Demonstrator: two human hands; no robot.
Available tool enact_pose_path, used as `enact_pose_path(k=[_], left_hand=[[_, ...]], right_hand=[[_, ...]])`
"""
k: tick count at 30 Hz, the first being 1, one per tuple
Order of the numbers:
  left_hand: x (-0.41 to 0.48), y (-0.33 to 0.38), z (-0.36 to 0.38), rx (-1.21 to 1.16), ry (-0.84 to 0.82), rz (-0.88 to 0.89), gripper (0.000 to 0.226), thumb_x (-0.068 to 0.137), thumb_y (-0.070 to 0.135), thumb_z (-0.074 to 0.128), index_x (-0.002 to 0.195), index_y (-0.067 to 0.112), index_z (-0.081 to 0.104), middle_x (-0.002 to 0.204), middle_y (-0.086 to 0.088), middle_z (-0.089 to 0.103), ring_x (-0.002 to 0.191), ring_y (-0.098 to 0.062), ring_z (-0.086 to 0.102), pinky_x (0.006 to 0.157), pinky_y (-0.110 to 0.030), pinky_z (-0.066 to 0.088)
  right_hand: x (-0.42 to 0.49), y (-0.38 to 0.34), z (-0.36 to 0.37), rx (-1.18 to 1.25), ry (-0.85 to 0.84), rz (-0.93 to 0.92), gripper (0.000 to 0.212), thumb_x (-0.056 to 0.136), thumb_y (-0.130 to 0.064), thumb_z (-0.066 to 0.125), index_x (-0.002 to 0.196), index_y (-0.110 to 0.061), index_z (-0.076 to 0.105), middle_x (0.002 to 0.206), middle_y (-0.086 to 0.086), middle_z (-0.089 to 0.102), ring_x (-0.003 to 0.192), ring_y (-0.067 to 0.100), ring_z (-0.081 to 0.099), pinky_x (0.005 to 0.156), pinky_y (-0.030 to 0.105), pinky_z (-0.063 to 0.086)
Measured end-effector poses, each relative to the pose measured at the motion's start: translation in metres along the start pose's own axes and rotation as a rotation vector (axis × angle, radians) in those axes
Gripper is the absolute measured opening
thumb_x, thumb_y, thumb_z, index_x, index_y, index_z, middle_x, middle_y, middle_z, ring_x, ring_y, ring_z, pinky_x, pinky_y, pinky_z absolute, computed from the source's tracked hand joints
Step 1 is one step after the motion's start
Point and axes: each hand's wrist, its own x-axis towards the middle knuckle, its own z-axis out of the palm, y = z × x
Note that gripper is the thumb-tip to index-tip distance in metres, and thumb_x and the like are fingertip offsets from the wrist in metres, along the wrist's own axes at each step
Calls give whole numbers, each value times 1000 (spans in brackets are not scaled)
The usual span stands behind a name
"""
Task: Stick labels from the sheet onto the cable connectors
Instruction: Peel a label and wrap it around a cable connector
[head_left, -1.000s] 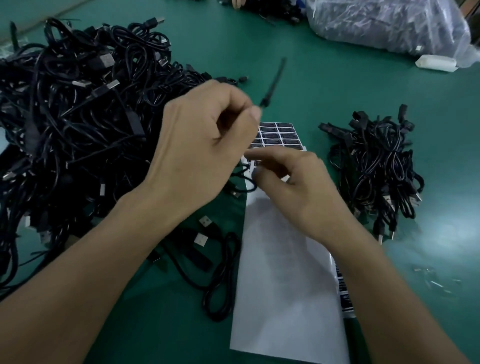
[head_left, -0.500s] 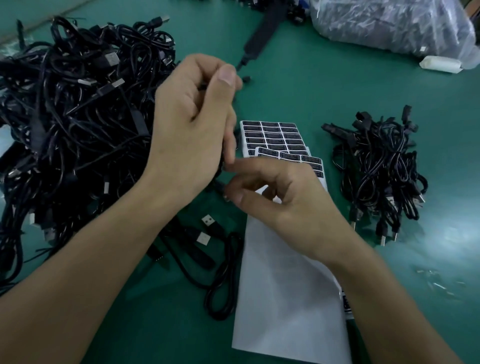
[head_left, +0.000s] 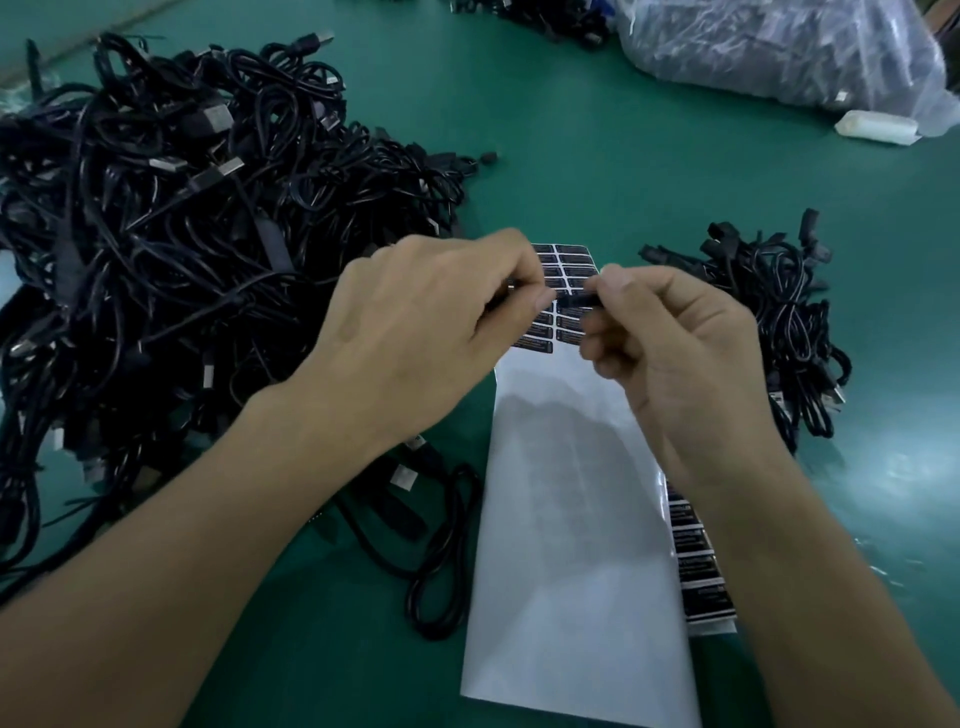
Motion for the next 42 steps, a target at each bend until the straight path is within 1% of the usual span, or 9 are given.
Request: enact_pose_path(k=[7,11,16,20,24,27,32,39,42], left_hand=[[1,1,1,-211,-113,-173,20,81,48,55,85,31,64,71,18,67,70,-11,64,70,-42,56],[0,4,2,-235,-139,-119,30,78,58,62,92,32,63,69,20,67,69,-7,67,70,-41,56],[1,0,4,-290,-132,-86,26,87,51,60,93,30,74,80,15,72,76,-14,70,73,-43,57],[1,-3,9,-281,-156,-141,23,94,44,54,87,28,68,74,11,70,72,-16,68,68,-46,56],[0,-9,15,-242,-165,-228,20,104,34,47,92,25,60,74,14,70,74,-12,68,73,-45,57],[0,-10,17,-212,-191,-266,23,106,34,40,94,23,57,72,9,69,68,-20,66,68,-47,57],[0,-10,15,-177,-178,-319,29,105,37,35,100,19,57,78,-2,67,58,-24,57,58,-48,54],[-2,-13,16,-247,-137,-312,16,107,29,40,123,29,44,74,6,68,67,-17,68,67,-50,58],[-3,-13,14,-292,-112,-262,18,106,22,42,114,38,39,71,9,69,58,-12,68,58,-48,58]], right_hand=[[0,1,0,-105,-39,-50,18,88,-8,70,100,-20,64,72,-1,73,66,11,68,60,20,49],[-2,-1,1,-106,-52,-43,12,89,-9,72,98,-15,65,69,0,73,62,9,67,59,20,51],[-3,-4,2,-113,-38,-45,22,79,-33,73,85,-11,69,67,4,73,54,11,63,54,20,49],[-2,-1,-2,-234,70,-65,16,94,-29,68,82,-18,69,61,-1,70,50,8,59,52,17,46],[-2,0,-8,-755,207,-134,8,96,-31,64,102,-32,68,84,-19,71,80,1,65,79,19,51],[-6,4,-4,-1185,36,7,54,93,-49,58,139,-22,51,133,3,59,125,24,51,106,36,36],[-15,5,6,-1235,-32,194,86,80,-75,52,150,-30,27,138,10,51,133,36,36,108,49,32],[-10,6,-1,-1099,58,-13,77,82,-42,78,148,-29,39,142,-1,49,134,22,37,109,34,29],[-9,4,-1,-917,87,-30,82,79,-24,84,145,-37,38,108,-15,59,105,6,56,86,20,40]])
